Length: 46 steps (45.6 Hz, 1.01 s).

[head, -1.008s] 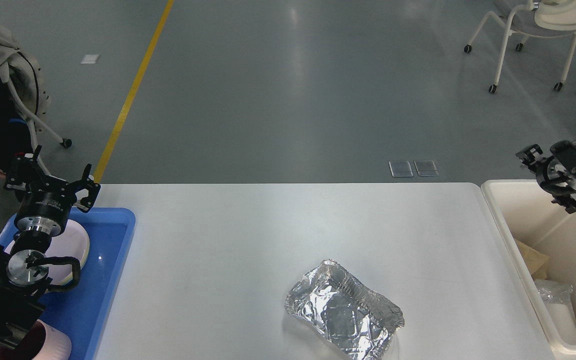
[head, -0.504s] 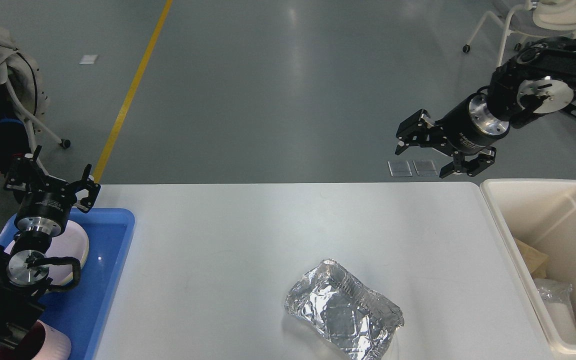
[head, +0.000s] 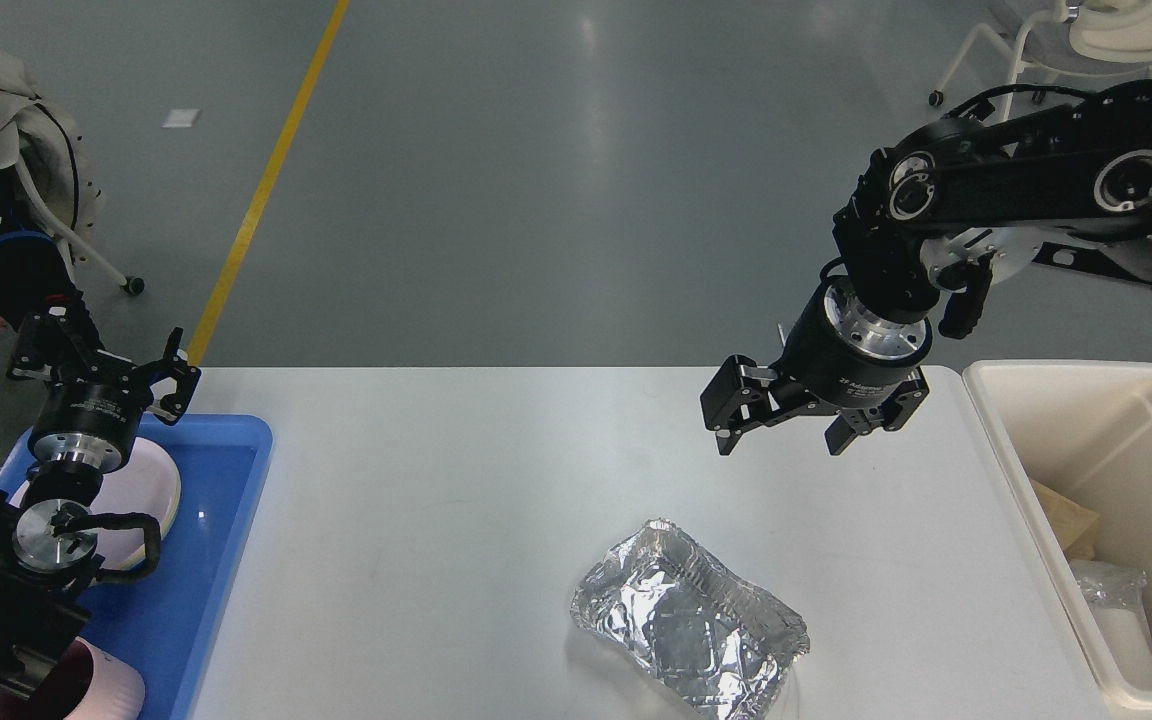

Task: Tidy desktop
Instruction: 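Swing the right gripper out and down beside the foil tray, then close the right gripper on the edge of the crumpled foil tray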

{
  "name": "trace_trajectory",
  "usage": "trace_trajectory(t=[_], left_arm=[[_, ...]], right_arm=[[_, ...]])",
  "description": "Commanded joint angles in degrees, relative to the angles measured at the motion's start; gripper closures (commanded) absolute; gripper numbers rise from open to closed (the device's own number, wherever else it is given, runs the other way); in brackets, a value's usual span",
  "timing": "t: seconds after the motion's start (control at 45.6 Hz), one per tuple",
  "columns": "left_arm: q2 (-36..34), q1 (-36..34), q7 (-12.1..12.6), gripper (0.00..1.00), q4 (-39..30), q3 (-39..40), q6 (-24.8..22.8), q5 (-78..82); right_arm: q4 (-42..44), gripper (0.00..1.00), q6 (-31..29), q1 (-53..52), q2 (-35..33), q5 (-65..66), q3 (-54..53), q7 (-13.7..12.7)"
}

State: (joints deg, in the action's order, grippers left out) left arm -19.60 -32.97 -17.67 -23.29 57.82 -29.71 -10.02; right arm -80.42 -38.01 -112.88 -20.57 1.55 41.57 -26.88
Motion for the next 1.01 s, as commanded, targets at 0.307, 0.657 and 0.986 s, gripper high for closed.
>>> trace_trajectory(t=[0.307, 0.657, 0.986], left_arm=[[0.00, 0.01, 0.00, 0.02, 0.00, 0.01, 0.00, 0.00], [0.09, 0.01, 0.09, 0.02, 0.00, 0.01, 0.00, 0.00], [0.09, 0.01, 0.09, 0.02, 0.00, 0.01, 0.00, 0.00]], right_arm=[[0.26, 0.00, 4.42, 19.17, -26.09, 2.58, 0.71, -0.36], [0.26, 0.00, 24.03, 39.04, -21.53, -0.23, -14.94, -4.84], [-0.88, 0.00, 24.56, 45.28, -18.37, -1.28, -19.15, -5.28]])
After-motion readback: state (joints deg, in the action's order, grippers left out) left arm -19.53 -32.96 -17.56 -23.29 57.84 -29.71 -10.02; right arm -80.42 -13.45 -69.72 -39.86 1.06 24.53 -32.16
